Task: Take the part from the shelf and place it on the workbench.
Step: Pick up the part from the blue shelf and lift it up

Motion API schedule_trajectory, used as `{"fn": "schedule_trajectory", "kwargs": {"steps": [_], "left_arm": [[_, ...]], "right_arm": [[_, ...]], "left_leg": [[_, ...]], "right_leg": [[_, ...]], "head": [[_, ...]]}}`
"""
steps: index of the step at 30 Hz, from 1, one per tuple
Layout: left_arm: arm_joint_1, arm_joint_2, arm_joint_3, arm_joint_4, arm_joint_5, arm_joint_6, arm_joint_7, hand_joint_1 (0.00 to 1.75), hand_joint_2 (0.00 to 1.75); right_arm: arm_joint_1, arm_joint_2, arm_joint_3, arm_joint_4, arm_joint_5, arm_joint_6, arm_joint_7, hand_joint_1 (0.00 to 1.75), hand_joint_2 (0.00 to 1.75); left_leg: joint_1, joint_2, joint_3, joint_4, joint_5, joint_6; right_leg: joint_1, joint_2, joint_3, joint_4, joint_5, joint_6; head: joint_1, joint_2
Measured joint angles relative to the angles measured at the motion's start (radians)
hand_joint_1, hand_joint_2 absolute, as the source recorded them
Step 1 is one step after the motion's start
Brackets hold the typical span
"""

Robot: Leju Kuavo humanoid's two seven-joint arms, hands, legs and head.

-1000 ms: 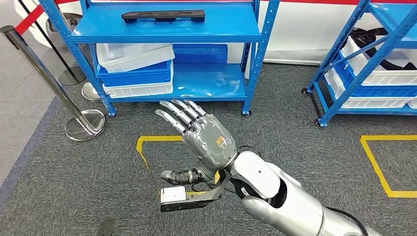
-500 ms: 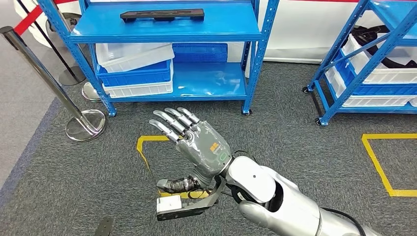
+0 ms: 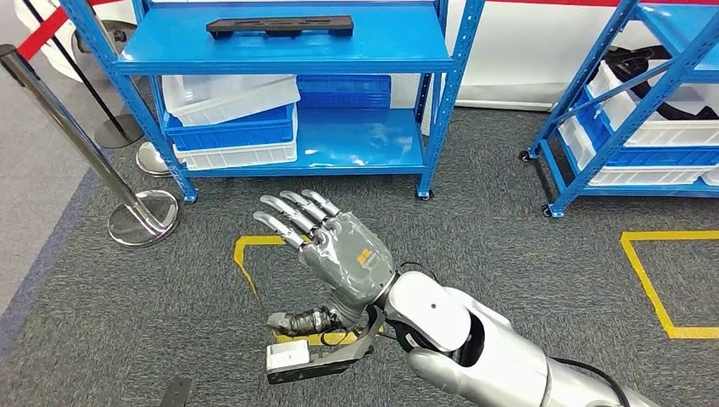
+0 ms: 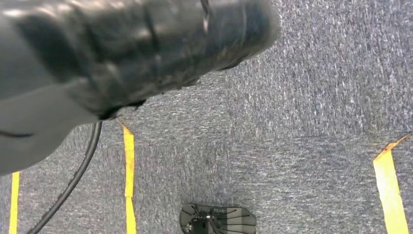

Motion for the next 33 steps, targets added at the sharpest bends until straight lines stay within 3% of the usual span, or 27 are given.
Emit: {"fn": "schedule_trajectory", "kwargs": {"steps": [2,4,6,7,8,10,11,13,17,18,20,22,23,24,25,27,31,33], "left_arm": [[0.0,-0.001,0.0,0.0,0.0,0.0,0.0,0.0,0.0],[-0.002,-0.001,0.0,0.0,0.0,0.0,0.0,0.0,0.0],[-0.002,-0.001,0.0,0.0,0.0,0.0,0.002,0.0,0.0],[-0.002,-0.001,0.0,0.0,0.001,0.0,0.002,0.0,0.0],[-0.002,-0.001,0.0,0.0,0.001,0.0,0.002,0.0,0.0],[-0.002,-0.001,0.0,0.0,0.001,0.0,0.002,0.0,0.0],[-0.002,-0.002,0.0,0.0,0.001,0.0,0.002,0.0,0.0],[-0.003,-0.003,0.0,0.0,0.003,0.001,0.004,0.0,0.0],[-0.004,-0.003,0.0,0.0,0.008,0.002,0.009,0.0,0.0],[-0.005,-0.002,0.0,0.0,0.009,0.002,0.01,0.0,0.0],[-0.004,-0.002,0.0,0.0,0.012,0.002,0.012,0.0,0.0],[-0.001,-0.001,0.0,0.0,0.013,0.003,0.013,0.0,0.0],[0.0,-0.001,0.0,0.0,0.013,0.002,0.014,0.0,0.0],[0.0,-0.001,0.0,0.0,0.013,0.003,0.014,0.0,0.0],[0.0,0.0,0.0,0.0,0.013,0.003,0.014,0.0,0.0],[-0.002,0.0,0.0,0.0,0.013,0.003,0.014,0.0,0.0],[-0.001,0.0,0.0,0.0,0.014,0.003,0.014,0.0,0.0],[-0.002,0.0,0.0,0.0,0.014,0.002,0.015,0.0,0.0]], "right_arm": [[0.0,0.0,0.0,0.0,0.0,0.0,0.0,0.0,0.0],[0.0,0.0,0.0,0.001,0.0,0.001,0.0,0.0,0.0],[0.002,0.0,0.0,0.004,0.0,0.001,0.001,0.0,0.87],[0.003,0.0,0.0,0.005,0.001,0.002,0.001,0.0,1.31],[0.004,0.0,0.0,0.007,0.001,0.002,0.003,0.0,1.75],[0.003,0.0,0.0,0.008,0.005,0.002,0.006,0.0,1.75],[0.002,0.0,0.0,0.008,0.009,0.001,0.011,0.0,1.75],[0.001,0.0,0.0,0.01,0.023,-0.001,0.032,0.0,1.75],[-0.001,0.0,-0.009,0.02,0.049,-0.009,0.092,0.0,1.75],[-0.002,0.0,-0.012,0.023,0.051,-0.01,0.1,0.0,1.75],[-0.003,0.0,-0.017,0.033,0.05,-0.011,0.109,0.0,1.75],[-0.002,0.0,-0.018,0.043,0.049,-0.011,0.111,0.0,1.75],[-0.001,0.0,-0.018,0.047,0.049,-0.012,0.111,0.0,1.75],[-0.001,0.0,-0.019,0.051,0.049,-0.012,0.111,0.0,1.75],[0.0,0.0,-0.02,0.054,0.049,-0.012,0.111,0.0,1.75],[-0.001,0.0,-0.024,0.058,0.049,-0.012,0.111,0.0,1.75],[-0.002,0.0,-0.028,0.066,0.049,-0.013,0.112,0.0,1.75],[-0.003,0.0,-0.031,0.068,0.048,-0.013,0.115,0.0,1.75]], "left_leg": [[0.0,0.0,0.008,-0.004,-0.002,0.012],[-0.002,0.0,0.013,-0.006,-0.005,0.022],[-0.007,0.0,0.015,-0.006,-0.008,0.028],[-0.01,0.0,0.017,-0.006,-0.01,0.03],[-0.013,-0.001,0.021,-0.005,-0.012,0.031],[-0.016,-0.003,0.03,-0.006,-0.018,0.03],[-0.019,-0.004,0.033,-0.005,-0.021,0.028],[-0.02,-0.005,0.034,-0.006,-0.025,0.021],[-0.02,-0.001,0.03,0.013,-0.042,0.0],[-0.02,0.0,0.012,0.051,-0.062,-0.005],[-0.015,0.001,-0.054,0.173,-0.115,-0.013],[-0.011,0.002,-0.109,0.258,-0.13,-0.02],[-0.008,0.002,-0.112,0.249,-0.109,-0.023],[-0.005,0.002,-0.095,0.203,-0.073,-0.025],[-0.003,0.004,-0.066,0.133,-0.033,-0.027],[-0.005,0.004,-0.012,0.022,0.008,-0.021],[-0.008,0.002,0.009,-0.007,0.001,0.007],[-0.005,0.002,0.02,-0.014,-0.001,0.019]], "right_leg": [[-0.003,0.0,-0.012,0.033,-0.021,0.009],[-0.005,0.0,-0.066,0.139,-0.07,0.013],[-0.004,0.0,-0.136,0.255,-0.105,0.012],[-0.004,0.0,-0.153,0.274,-0.098,0.009],[-0.002,0.0,-0.151,0.256,-0.073,0.003],[0.006,0.0,-0.103,0.137,0.003,-0.014],[0.01,0.0,-0.075,0.076,0.027,-0.023],[0.017,-0.001,-0.044,0.014,0.038,-0.033],[0.008,0.0,-0.025,-0.011,0.038,-0.041],[0.005,0.0,-0.019,-0.016,0.038,-0.044],[0.004,-0.001,-0.014,-0.018,0.035,-0.05],[0.004,-0.001,-0.011,-0.017,0.029,-0.051],[0.004,0.0,-0.008,-0.016,0.026,-0.049],[0.003,0.0,-0.004,-0.013,0.022,-0.047],[0.002,0.001,0.0,-0.009,0.016,-0.043],[0.004,0.002,0.003,0.0,0.003,-0.031],[0.004,0.002,0.008,0.005,-0.01,-0.01],[0.003,0.001,-0.012,0.051,-0.036,0.001]], "head": [[0.001,0.0],[0.003,0.0],[0.003,0.0],[0.003,0.0],[0.003,0.0],[0.003,0.0],[0.003,0.0],[0.002,0.0],[0.001,0.0],[0.0,0.0],[0.0,0.0],[0.0,0.0],[0.0,0.0],[0.0,0.0],[0.0,0.0],[-0.001,0.0],[-0.002,0.0],[0.001,0.0]]}}
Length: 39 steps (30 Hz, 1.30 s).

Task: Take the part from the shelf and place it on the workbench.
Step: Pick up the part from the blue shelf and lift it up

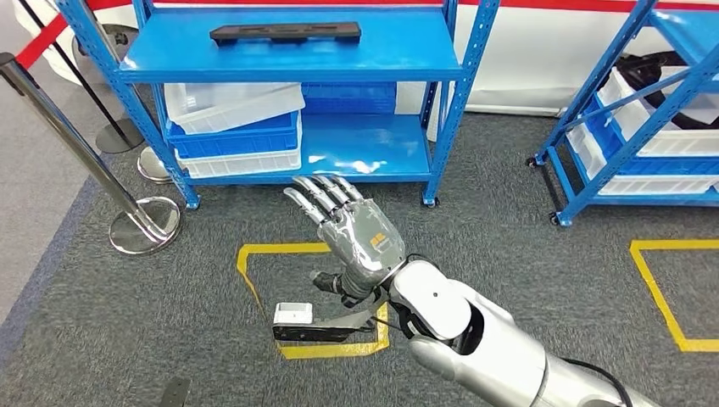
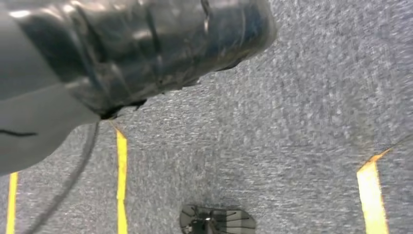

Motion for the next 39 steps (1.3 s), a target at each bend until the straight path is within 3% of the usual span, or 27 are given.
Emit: {"fn": "schedule_trajectory", "kwargs": {"steps": [3,4,5,6,7,9,10,13,15,18,19,20,22,24,26,29,31,33,35,36,37,39], "left_arm": [[-0.002,0.0,0.0,0.0,0.0,-0.001,0.006,0.0,0.0],[-0.002,0.0,0.0,0.0,0.0,-0.002,0.007,0.0,0.0],[-0.001,0.0,0.0,0.0,-0.001,-0.002,0.008,0.0,0.0],[-0.001,0.0,0.0,0.0,-0.001,-0.002,0.009,0.0,0.0],[0.0,0.0,0.0,0.0,-0.001,-0.002,0.009,0.0,0.0],[-0.001,0.0,0.0,0.0,-0.002,-0.003,0.009,0.0,0.0],[-0.002,0.0,0.0,0.0,-0.002,-0.003,0.009,0.0,0.0],[-0.002,0.0,0.0,0.0,-0.002,-0.003,0.011,0.0,0.0],[-0.003,0.0,0.0,0.0,-0.001,-0.004,0.015,0.0,0.0],[-0.003,0.0,0.0,0.0,0.0,-0.005,0.022,0.0,0.0],[-0.001,0.0,0.0,0.0,0.0,-0.005,0.025,0.0,0.0],[0.0,0.0,0.0,0.0,-0.001,-0.005,0.028,0.0,0.0],[0.002,0.0,0.0,0.0,-0.003,-0.006,0.033,0.0,0.0],[0.0,0.0,-0.001,0.0,-0.008,-0.009,0.036,0.0,0.0],[-0.001,0.001,-0.002,0.0,-0.012,-0.012,0.037,0.0,0.0],[0.001,0.0,-0.006,0.0,-0.012,-0.013,0.033,0.0,0.0],[0.001,0.0,-0.01,0.0,-0.012,-0.013,0.029,0.0,0.0],[-0.001,0.0,-0.015,0.0,-0.012,-0.013,0.025,0.0,0.0],[0.001,0.0,-0.017,0.0,-0.011,-0.011,0.02,0.0,0.0],[0.002,0.0,-0.018,0.0,-0.009,-0.008,0.019,0.0,0.0],[0.003,-0.001,-0.018,0.0,-0.007,-0.004,0.018,0.0,0.0],[0.003,-0.003,-0.018,0.0,-0.004,0.0,0.018,0.0,0.0]], "right_arm": [[0.002,-0.001,-0.003,0.008,-0.006,0.0,0.004,0.0,0.44],[0.005,-0.001,-0.003,0.012,-0.008,0.001,0.004,0.0,0.0],[0.006,-0.001,-0.003,0.015,-0.011,0.001,0.005,0.0,0.0],[0.007,-0.001,-0.003,0.018,-0.012,0.001,0.005,0.0,0.0],[0.007,-0.002,-0.003,0.021,-0.013,0.001,0.005,0.0,0.0],[0.006,-0.001,-0.003,0.024,-0.013,0.0,0.005,0.0,0.0],[0.005,-0.001,-0.003,0.025,-0.013,0.0,0.004,0.0,0.0],[0.005,0.0,-0.003,0.027,-0.013,-0.002,0.002,0.0,0.0],[0.003,0.003,-0.003,0.027,-0.013,-0.006,-0.002,0.0,0.0],[0.004,0.007,-0.003,0.028,-0.022,-0.011,-0.012,0.0,0.0],[0.005,0.008,-0.003,0.028,-0.027,-0.012,-0.015,0.0,0.0],[0.005,0.01,-0.003,0.029,-0.03,-0.012,-0.019,0.0,0.0],[0.006,0.013,-0.003,0.029,-0.034,-0.014,-0.024,0.0,0.0],[0.005,0.016,-0.003,0.03,-0.033,-0.019,-0.026,0.0,0.0],[0.004,0.017,-0.003,0.03,-0.031,-0.025,-0.026,0.0,0.0],[0.002,0.017,-0.003,0.03,-0.031,-0.028,-0.026,0.0,0.0],[-0.001,0.017,-0.003,0.03,-0.031,-0.029,-0.026,0.0,0.0],[-0.003,0.017,-0.004,0.03,-0.031,-0.028,-0.026,0.0,0.0],[-0.001,0.017,-0.004,0.03,-0.036,-0.026,-0.023,0.0,0.0],[-0.001,0.017,-0.004,0.03,-0.042,-0.025,-0.022,0.0,0.0],[-0.001,0.017,-0.004,0.03,-0.047,-0.024,-0.02,0.0,0.0],[-0.002,0.017,-0.004,0.03,-0.055,-0.024,-0.019,0.0,0.0]], "left_leg": [[-0.001,0.0,0.007,-0.001,-0.007,0.011],[-0.002,0.0,0.009,-0.001,-0.01,0.012],[-0.002,-0.001,0.012,0.0,-0.013,0.011],[-0.002,-0.002,0.016,0.002,-0.017,0.01],[-0.002,-0.004,0.022,0.003,-0.022,0.008],[-0.005,-0.006,0.028,0.006,-0.032,0.0],[-0.005,-0.007,0.029,0.007,-0.034,-0.005],[-0.005,-0.006,0.031,0.002,-0.039,-0.022],[-0.004,-0.003,0.017,0.039,-0.06,-0.032],[-0.003,0.0,-0.08,0.216,-0.127,-0.04],[-0.003,0.0,-0.113,0.263,-0.135,-0.042],[-0.003,0.0,-0.13,0.277,-0.124,-0.042],[-0.003,0.0,-0.107,0.197,-0.053,-0.039],[-0.005,0.001,-0.049,0.067,0.006,-0.031],[-0.009,0.0,-0.019,0.008,0.011,-0.019],[-0.007,-0.001,-0.003,-0.002,0.002,-0.001],[-0.005,-0.001,0.013,-0.005,-0.004,0.011],[-0.004,-0.001,0.021,-0.005,-0.012,0.018],[-0.004,-0.001,0.029,-0.005,-0.021,0.018],[-0.004,-0.002,0.035,-0.004,-0.026,0.017],[-0.004,-0.002,0.044,-0.004,-0.032,0.015],[-0.005,-0.004,0.062,-0.003,-0.046,0.009]], "right_leg": [[-0.003,0.0,-0.106,0.181,-0.064,0.009],[-0.004,0.0,-0.135,0.219,-0.065,0.01],[-0.005,0.0,-0.147,0.223,-0.047,0.01],[-0.005,0.0,-0.138,0.186,-0.012,0.007],[-0.005,0.0,-0.115,0.123,0.034,0.003],[-0.002,0.001,-0.062,0.005,0.085,-0.007],[0.001,0.001,-0.048,-0.026,0.089,-0.011],[0.002,0.004,-0.037,-0.046,0.081,-0.024],[-0.001,0.004,-0.026,-0.056,0.078,-0.037],[0.0,0.002,-0.012,-0.058,0.068,-0.05],[0.002,0.002,-0.009,-0.057,0.064,-0.051],[0.002,0.002,-0.006,-0.055,0.059,-0.051],[0.002,0.003,0.006,-0.05,0.047,-0.049],[0.004,0.004,0.018,-0.048,0.034,-0.042],[0.007,0.004,0.026,-0.049,0.028,-0.031],[0.008,0.004,0.031,-0.034,0.026,-0.016],[0.006,0.004,0.001,0.031,-0.004,-0.007],[0.002,0.003,-0.074,0.154,-0.057,0.002],[-0.002,0.003,-0.14,0.235,-0.075,0.007],[-0.003,0.003,-0.149,0.227,-0.055,0.007],[-0.004,0.003,-0.139,0.182,-0.014,0.005],[-0.003,0.003,-0.093,0.047,0.075,-0.002]], "head": [[0.003,0.0],[0.002,0.0],[0.002,0.0],[0.003,0.0],[0.003,0.0],[0.002,0.0],[0.002,0.0],[0.002,0.0],[0.0,0.0],[-0.001,0.0],[-0.001,0.0],[-0.001,0.0],[-0.002,0.0],[-0.001,0.0],[-0.001,0.0],[0.0,0.0],[0.002,0.0],[0.004,0.0],[0.004,0.0],[0.004,0.0],[0.004,0.0],[0.004,0.0]]}}
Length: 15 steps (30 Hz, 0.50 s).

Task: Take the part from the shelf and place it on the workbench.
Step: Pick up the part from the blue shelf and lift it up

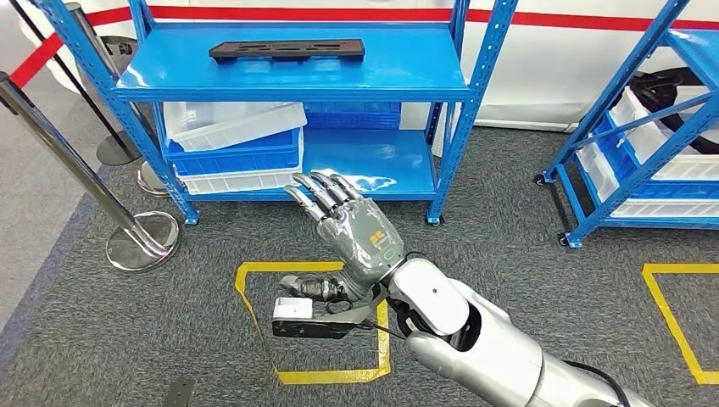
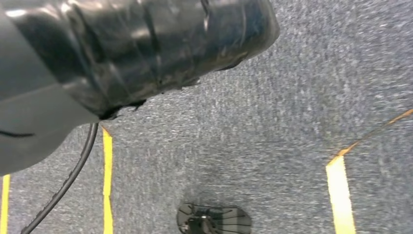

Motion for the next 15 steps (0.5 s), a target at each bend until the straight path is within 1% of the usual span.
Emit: {"fn": "schedule_trajectory", "kwargs": {"steps": [1,2,3,4,5,6,7,8,10,11,12,13,14,15], "left_arm": [[-0.001,-0.001,0.0,0.0,0.001,0.001,0.0,0.0,0.0],[-0.002,-0.001,-0.001,0.0,0.001,0.001,0.0,0.0,0.0],[-0.002,-0.001,-0.001,0.0,0.002,0.001,0.001,0.0,0.0],[-0.002,-0.001,-0.001,0.0,0.002,0.001,0.003,0.0,0.0],[-0.002,0.0,-0.001,0.0,0.003,0.001,0.006,0.0,0.0],[-0.003,0.0,-0.002,0.0,0.003,0.001,0.008,0.0,0.0],[-0.004,0.0,-0.002,0.0,0.004,0.001,0.013,0.0,0.0],[-0.006,0.0,-0.002,0.0,0.005,0.001,0.017,0.0,0.0],[-0.007,0.002,-0.003,0.0,0.005,0.002,0.029,0.0,0.0],[-0.005,0.002,-0.003,0.0,0.006,0.003,0.036,0.0,0.0],[-0.002,0.003,-0.004,0.0,0.007,0.004,0.043,0.0,0.0],[-0.001,0.004,-0.004,0.0,0.007,0.004,0.05,0.0,0.0],[0.0,0.005,-0.004,0.001,0.008,0.006,0.056,0.0,0.0],[-0.001,0.008,-0.004,0.001,0.008,0.006,0.062,0.0,0.0]], "right_arm": [[-0.001,0.0,0.0,0.0,-0.002,0.0,0.0,0.0,0.0],[-0.001,0.0,0.0,0.0,-0.004,0.0,0.0,0.0,0.0],[-0.001,0.0,0.0,0.001,-0.007,0.001,0.0,0.0,0.0],[-0.001,0.0,0.0,0.001,-0.01,0.001,0.0,0.0,0.0],[-0.001,0.0,0.0,0.001,-0.012,0.001,0.0,0.0,0.0],[-0.001,0.0,0.0,0.001,-0.014,0.001,0.0,0.0,0.0],[-0.002,0.0,0.0,0.001,-0.015,0.001,0.0,0.0,0.0],[-0.002,0.0,0.0,0.001,-0.015,0.001,0.0,0.0,0.0],[0.001,0.0,0.0,0.002,-0.015,0.001,-0.002,0.0,0.0],[0.005,0.0,0.0,0.003,-0.013,0.001,-0.003,0.0,0.0],[0.008,0.0,0.0,0.006,-0.009,0.0,-0.005,0.0,0.0],[0.011,0.0,0.001,0.008,-0.005,0.0,-0.006,0.0,0.0],[0.013,0.001,0.001,0.011,-0.001,0.0,-0.008,0.0,0.0],[0.015,0.001,0.002,0.014,0.0,0.001,-0.01,0.0,0.0]], "left_leg": [[-0.001,-0.001,0.004,0.001,-0.006,-0.005],[-0.001,-0.001,0.004,0.001,-0.011,-0.011],[-0.002,-0.001,0.005,0.004,-0.012,-0.018],[-0.003,0.0,0.006,0.007,-0.014,-0.025],[-0.002,0.001,0.008,0.013,-0.017,-0.031],[-0.001,0.002,0.005,0.031,-0.023,-0.035],[0.0,0.003,-0.01,0.063,-0.036,-0.039],[0.002,0.004,-0.039,0.113,-0.055,-0.042],[0.002,0.004,-0.118,0.23,-0.099,-0.046],[0.002,0.004,-0.15,0.264,-0.107,-0.047],[0.002,0.004,-0.166,0.266,-0.096,-0.047],[0.002,0.004,-0.164,0.232,-0.063,-0.046],[0.002,0.004,-0.148,0.171,-0.014,-0.044],[0.0,0.005,-0.127,0.106,0.028,-0.04]], "right_leg": [[0.003,0.0,0.018,-0.051,0.016,-0.005],[0.006,0.0,0.028,-0.08,0.022,-0.011],[0.008,0.0,0.031,-0.088,0.014,-0.018],[0.007,0.001,0.037,-0.092,0.012,-0.024],[0.006,0.001,0.044,-0.096,0.017,-0.03],[0.004,0.001,0.053,-0.098,0.014,-0.037],[0.003,0.001,0.062,-0.1,0.011,-0.042],[0.004,0.0,0.068,-0.101,0.007,-0.048],[0.006,0.0,0.075,-0.1,-0.002,-0.055],[0.007,0.001,0.079,-0.099,-0.006,-0.057],[0.008,0.003,0.084,-0.098,-0.012,-0.057],[0.009,0.004,0.09,-0.096,-0.018,-0.056],[0.01,0.005,0.099,-0.095,-0.025,-0.055],[0.012,0.005,0.107,-0.095,-0.032,-0.053]], "head": [[0.0,0.0],[-0.001,0.0],[-0.002,0.0],[-0.002,0.0],[-0.002,0.0],[-0.002,0.0],[-0.003,0.0],[-0.003,0.0],[-0.004,0.0],[-0.004,0.0],[-0.004,0.0],[-0.004,0.0],[-0.004,0.0],[-0.003,0.0]]}}
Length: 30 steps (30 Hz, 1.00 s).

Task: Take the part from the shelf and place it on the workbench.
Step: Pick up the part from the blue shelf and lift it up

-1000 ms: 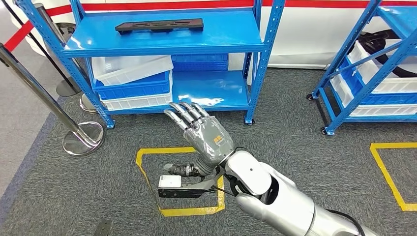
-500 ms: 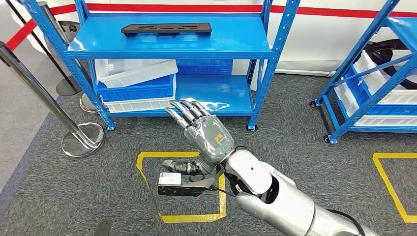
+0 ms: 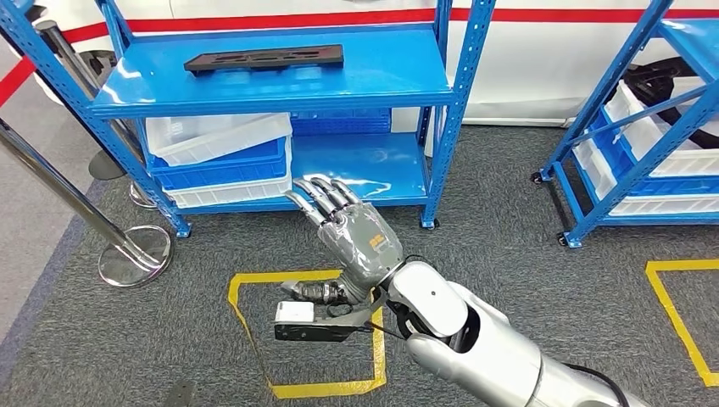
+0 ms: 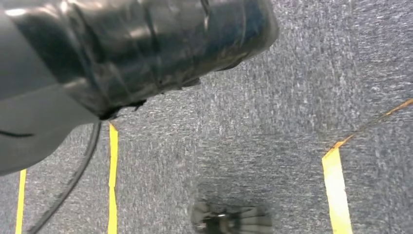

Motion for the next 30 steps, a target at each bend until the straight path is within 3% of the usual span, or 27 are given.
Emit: {"fn": "schedule_trajectory", "kwargs": {"steps": [2,4,7,8,10,11,12,13,14,15,17,19,22,24,26,27,28,30], "left_arm": [[-0.002,0.004,0.0,0.0,0.001,0.002,0.007,0.0,0.0],[-0.001,0.008,-0.001,0.0,0.003,0.004,0.009,0.0,0.0],[-0.001,0.01,-0.001,0.0,0.005,0.008,0.007,0.0,0.0],[-0.003,0.01,-0.001,0.0,0.005,0.009,0.006,0.0,0.0],[-0.005,0.01,-0.002,0.0,0.006,0.01,0.004,0.0,0.0],[-0.004,0.01,-0.002,0.0,0.006,0.01,0.003,0.0,0.0],[-0.003,0.01,-0.002,0.0,0.006,0.01,0.003,0.0,0.0],[-0.001,0.009,-0.002,0.0,0.006,0.01,0.003,0.0,0.0],[-0.001,0.009,-0.002,0.0,0.006,0.01,0.003,0.0,0.0],[-0.001,0.009,-0.002,0.0,0.006,0.01,0.003,0.0,0.0],[-0.004,0.009,-0.002,0.0,0.007,0.01,0.001,0.0,0.0],[-0.006,0.009,-0.003,0.0,0.009,0.01,-0.003,0.0,0.0],[-0.006,0.008,-0.003,0.0,0.016,0.01,-0.023,0.0,0.0],[-0.008,0.008,-0.003,0.0,0.02,0.01,-0.043,0.0,0.0],[-0.007,0.007,-0.003,0.0,0.023,0.01,-0.052,0.0,0.0],[-0.004,0.007,-0.003,0.0,0.024,0.011,-0.054,0.0,0.0],[-0.002,0.006,-0.003,0.0,0.025,0.011,-0.054,0.0,0.0],[-0.001,0.006,-0.003,0.0,0.026,0.011,-0.055,0.0,0.0]], "right_arm": [[0.002,0.001,0.001,0.005,-0.005,0.001,-0.005,0.0,0.0],[0.005,0.003,0.002,0.01,-0.013,0.002,-0.009,0.0,0.0],[0.005,0.005,0.002,0.014,-0.017,0.003,-0.011,0.0,0.0],[0.005,0.006,0.002,0.015,-0.017,0.003,-0.011,0.0,0.0],[0.009,0.006,0.002,0.019,-0.019,0.005,-0.012,0.0,0.0],[0.012,0.006,0.002,0.022,-0.021,0.006,-0.012,0.0,0.0],[0.015,0.006,0.002,0.024,-0.024,0.006,-0.013,0.0,0.0],[0.016,0.006,0.003,0.027,-0.028,0.007,-0.014,0.0,0.0],[0.016,0.006,0.003,0.028,-0.031,0.008,-0.015,0.0,0.0],[0.016,0.006,0.003,0.029,-0.033,0.008,-0.017,0.0,0.0],[0.013,0.006,0.004,0.029,-0.035,0.01,-0.022,0.0,0.0],[0.01,0.007,0.004,0.03,-0.035,0.012,-0.025,0.0,0.0],[0.002,0.011,0.005,0.029,-0.034,0.02,-0.025,0.0,0.0],[-0.01,0.013,0.006,0.027,-0.032,0.035,-0.02,0.0,0.0],[-0.017,0.014,0.008,0.026,-0.031,0.046,-0.013,0.0,0.0],[-0.018,0.014,0.008,0.026,-0.031,0.048,-0.012,0.0,0.0],[-0.018,0.014,0.008,0.026,-0.031,0.048,-0.011,0.0,0.0],[-0.019,0.015,0.009,0.026,-0.031,0.048,-0.01,0.0,0.0]], "left_leg": [[-0.006,0.001,0.03,-0.087,0.031,0.011],[-0.011,0.0,0.038,-0.101,0.024,0.021],[-0.001,0.001,0.061,-0.115,0.033,0.036],[0.002,0.001,0.069,-0.119,0.031,0.041],[0.002,0.0,0.079,-0.12,0.021,0.047],[0.002,0.0,0.083,-0.12,0.015,0.047],[0.002,-0.001,0.089,-0.118,0.008,0.045],[0.003,-0.001,0.096,-0.117,0.001,0.043],[0.003,-0.002,0.105,-0.115,-0.006,0.041],[0.004,-0.003,0.114,-0.113,-0.015,0.037],[0.002,-0.004,0.123,-0.11,-0.029,0.027],[0.0,-0.004,0.126,-0.112,-0.037,0.013],[0.003,-0.001,0.123,-0.09,-0.057,-0.003],[0.004,0.0,0.071,0.011,-0.099,-0.01],[0.004,0.0,-0.012,0.138,-0.131,-0.013],[0.004,0.0,-0.04,0.166,-0.124,-0.013],[0.004,0.0,-0.049,0.155,-0.096,-0.011],[0.003,0.0,-0.016,0.039,-0.007,-0.002]], "right_leg": [[0.002,0.0,0.008,0.001,-0.01,0.008],[0.003,0.001,0.009,0.0,-0.018,0.019],[0.003,-0.001,0.002,0.031,-0.042,0.038],[0.001,-0.002,-0.02,0.075,-0.061,0.043],[-0.005,-0.003,-0.099,0.203,-0.103,0.051],[-0.008,-0.003,-0.136,0.251,-0.108,0.054],[-0.011,-0.003,-0.159,0.269,-0.094,0.056],[-0.014,-0.003,-0.162,0.247,-0.062,0.058],[-0.015,-0.004,-0.145,0.193,-0.016,0.058],[-0.016,-0.004,-0.12,0.128,0.025,0.056],[-0.014,-0.004,-0.074,0.029,0.06,0.048],[-0.008,-0.001,-0.061,0.005,0.048,0.035],[-0.012,0.001,-0.046,-0.004,0.04,0.015],[-0.012,0.0,-0.033,-0.007,0.032,0.005],[-0.009,0.0,-0.025,-0.006,0.022,-0.002],[-0.007,0.001,-0.02,-0.005,0.017,-0.003],[-0.005,0.002,-0.014,-0.003,0.011,-0.004],[-0.002,0.003,0.002,-0.002,-0.002,-0.002]], "head": [[0.001,0.0],[0.001,0.0],[0.003,0.0],[0.004,0.0],[0.006,0.0],[0.006,0.0],[0.006,0.0],[0.006,0.0],[0.006,0.0],[0.006,0.0],[0.005,0.0],[0.003,0.0],[0.0,0.0],[-0.003,0.0],[-0.004,0.0],[-0.004,0.0],[-0.004,0.0],[-0.004,0.0]]}}
